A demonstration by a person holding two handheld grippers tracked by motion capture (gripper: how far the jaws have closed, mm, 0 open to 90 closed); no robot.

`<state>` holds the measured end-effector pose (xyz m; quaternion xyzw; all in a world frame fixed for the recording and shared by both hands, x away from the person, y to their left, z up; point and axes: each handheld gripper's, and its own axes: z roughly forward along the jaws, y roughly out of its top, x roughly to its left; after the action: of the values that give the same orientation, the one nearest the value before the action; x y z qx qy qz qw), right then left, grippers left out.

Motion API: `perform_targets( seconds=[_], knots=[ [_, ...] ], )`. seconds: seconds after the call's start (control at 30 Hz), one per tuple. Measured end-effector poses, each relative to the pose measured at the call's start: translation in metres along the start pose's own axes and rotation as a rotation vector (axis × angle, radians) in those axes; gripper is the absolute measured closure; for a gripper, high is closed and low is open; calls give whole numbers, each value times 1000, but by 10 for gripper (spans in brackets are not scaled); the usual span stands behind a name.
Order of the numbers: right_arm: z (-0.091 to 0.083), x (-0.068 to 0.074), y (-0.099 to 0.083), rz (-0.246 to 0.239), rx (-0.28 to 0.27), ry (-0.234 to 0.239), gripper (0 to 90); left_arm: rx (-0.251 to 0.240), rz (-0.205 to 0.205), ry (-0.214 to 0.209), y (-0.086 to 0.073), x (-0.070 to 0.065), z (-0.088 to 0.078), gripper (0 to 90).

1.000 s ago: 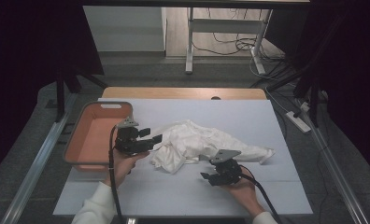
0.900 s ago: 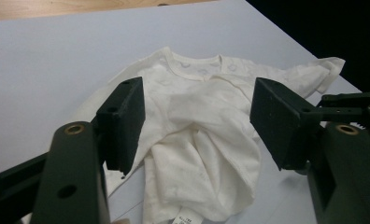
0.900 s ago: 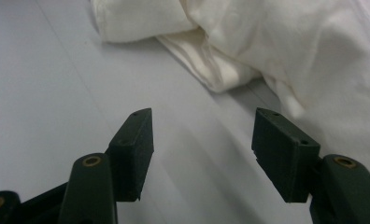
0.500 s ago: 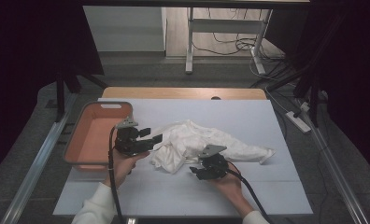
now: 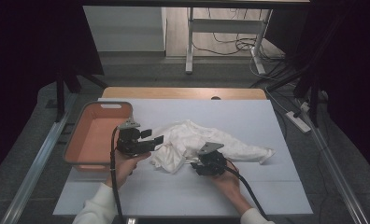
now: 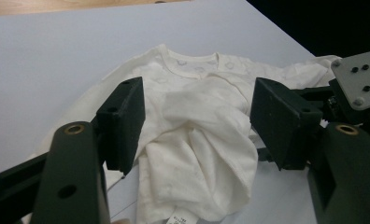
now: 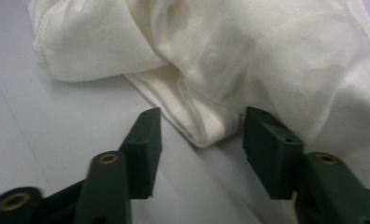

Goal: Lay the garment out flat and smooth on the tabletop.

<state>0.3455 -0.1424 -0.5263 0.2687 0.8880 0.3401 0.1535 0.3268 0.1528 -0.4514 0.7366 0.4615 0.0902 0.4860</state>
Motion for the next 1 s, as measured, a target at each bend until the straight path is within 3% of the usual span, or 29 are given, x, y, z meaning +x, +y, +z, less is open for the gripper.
perform_targets(
  seconds=[0.17, 0.43, 0.67, 1.0],
  knots=[
    [0, -1, 1, -12, 0, -21, 691, -3, 1, -3, 0, -2, 0, 357],
    [-4, 0, 2, -44, -4, -28, 836, -6, 0, -1, 0, -1, -2, 357],
    [-13, 0, 3, -50, -23, -19, 856, -19, -3, -2, 1, 0, -6, 358],
    [-47, 8, 3, -82, -70, -3, 864, -29, -2, -3, 3, 0, -10, 357]
  ],
)
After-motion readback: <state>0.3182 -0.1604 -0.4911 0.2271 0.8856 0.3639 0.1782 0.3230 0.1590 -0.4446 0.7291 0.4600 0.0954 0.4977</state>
